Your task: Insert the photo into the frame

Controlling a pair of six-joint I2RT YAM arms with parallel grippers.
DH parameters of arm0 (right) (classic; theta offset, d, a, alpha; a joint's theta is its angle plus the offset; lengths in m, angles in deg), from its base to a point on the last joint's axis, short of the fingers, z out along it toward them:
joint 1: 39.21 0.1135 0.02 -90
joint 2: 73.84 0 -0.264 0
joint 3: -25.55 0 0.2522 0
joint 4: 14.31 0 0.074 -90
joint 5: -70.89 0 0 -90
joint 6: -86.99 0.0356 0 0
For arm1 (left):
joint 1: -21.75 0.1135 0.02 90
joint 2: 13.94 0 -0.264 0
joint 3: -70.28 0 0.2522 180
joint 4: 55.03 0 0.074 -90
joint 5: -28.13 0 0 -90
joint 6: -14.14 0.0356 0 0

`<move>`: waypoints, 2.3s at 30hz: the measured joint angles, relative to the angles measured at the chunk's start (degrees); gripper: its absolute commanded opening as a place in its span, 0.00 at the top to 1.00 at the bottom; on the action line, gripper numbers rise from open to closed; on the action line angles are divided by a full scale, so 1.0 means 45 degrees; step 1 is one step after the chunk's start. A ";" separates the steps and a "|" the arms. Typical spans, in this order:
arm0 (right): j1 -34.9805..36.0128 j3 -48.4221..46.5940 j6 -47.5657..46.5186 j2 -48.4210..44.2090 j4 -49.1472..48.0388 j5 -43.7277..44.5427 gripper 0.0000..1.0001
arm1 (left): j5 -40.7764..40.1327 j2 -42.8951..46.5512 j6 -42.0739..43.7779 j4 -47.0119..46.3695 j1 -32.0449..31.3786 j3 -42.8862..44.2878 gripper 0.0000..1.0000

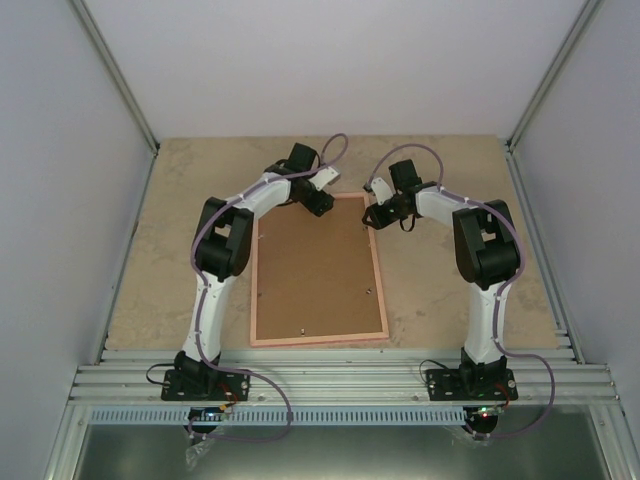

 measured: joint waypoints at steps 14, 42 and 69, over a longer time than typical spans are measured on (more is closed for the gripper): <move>-0.0010 0.0000 -0.0005 0.0000 -0.0019 -0.0010 0.66 | -0.0903 -0.0073 0.0831 -0.0078 -0.0005 -0.0019 0.47; -0.0102 0.0000 -0.0010 0.0024 -0.0112 -0.0121 0.67 | -0.0923 -0.0602 0.2059 0.0593 0.0131 0.0991 0.76; -0.0267 -0.5115 -0.1506 0.2351 0.1117 -0.0719 0.39 | -0.0301 0.1559 -0.0238 0.0495 0.1967 -0.0291 0.34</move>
